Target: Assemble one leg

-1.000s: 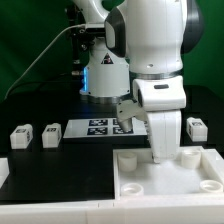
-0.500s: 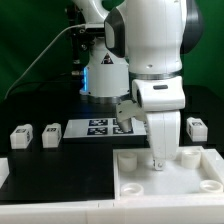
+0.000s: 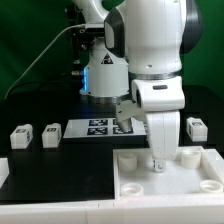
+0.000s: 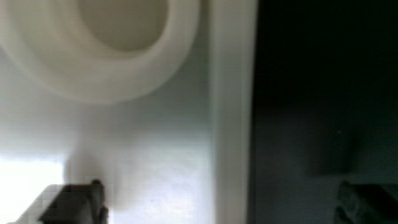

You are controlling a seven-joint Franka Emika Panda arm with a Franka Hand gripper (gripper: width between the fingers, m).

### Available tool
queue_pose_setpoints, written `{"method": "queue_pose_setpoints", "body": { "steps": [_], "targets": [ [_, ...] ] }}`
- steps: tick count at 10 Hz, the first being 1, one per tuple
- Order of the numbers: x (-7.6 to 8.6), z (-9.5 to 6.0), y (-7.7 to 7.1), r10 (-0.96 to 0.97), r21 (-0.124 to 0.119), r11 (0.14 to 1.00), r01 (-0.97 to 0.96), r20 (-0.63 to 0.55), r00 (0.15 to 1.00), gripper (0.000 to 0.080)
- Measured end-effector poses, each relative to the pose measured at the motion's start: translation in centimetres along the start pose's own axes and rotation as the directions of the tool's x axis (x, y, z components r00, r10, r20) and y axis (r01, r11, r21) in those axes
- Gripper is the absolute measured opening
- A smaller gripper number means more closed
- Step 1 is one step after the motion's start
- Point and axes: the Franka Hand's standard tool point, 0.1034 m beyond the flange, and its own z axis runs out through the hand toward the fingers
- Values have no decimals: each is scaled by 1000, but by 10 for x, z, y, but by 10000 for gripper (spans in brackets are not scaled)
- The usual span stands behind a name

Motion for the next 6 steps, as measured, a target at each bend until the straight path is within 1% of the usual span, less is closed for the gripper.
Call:
{"method": "queue_pose_setpoints", "body": {
  "steps": [5,6],
  "targets": [
    [0,0,0,1,0,1000,-1,0,1000,649],
    [1,-2,0,45,-2,999,-45,0,999,649]
  ]
}}
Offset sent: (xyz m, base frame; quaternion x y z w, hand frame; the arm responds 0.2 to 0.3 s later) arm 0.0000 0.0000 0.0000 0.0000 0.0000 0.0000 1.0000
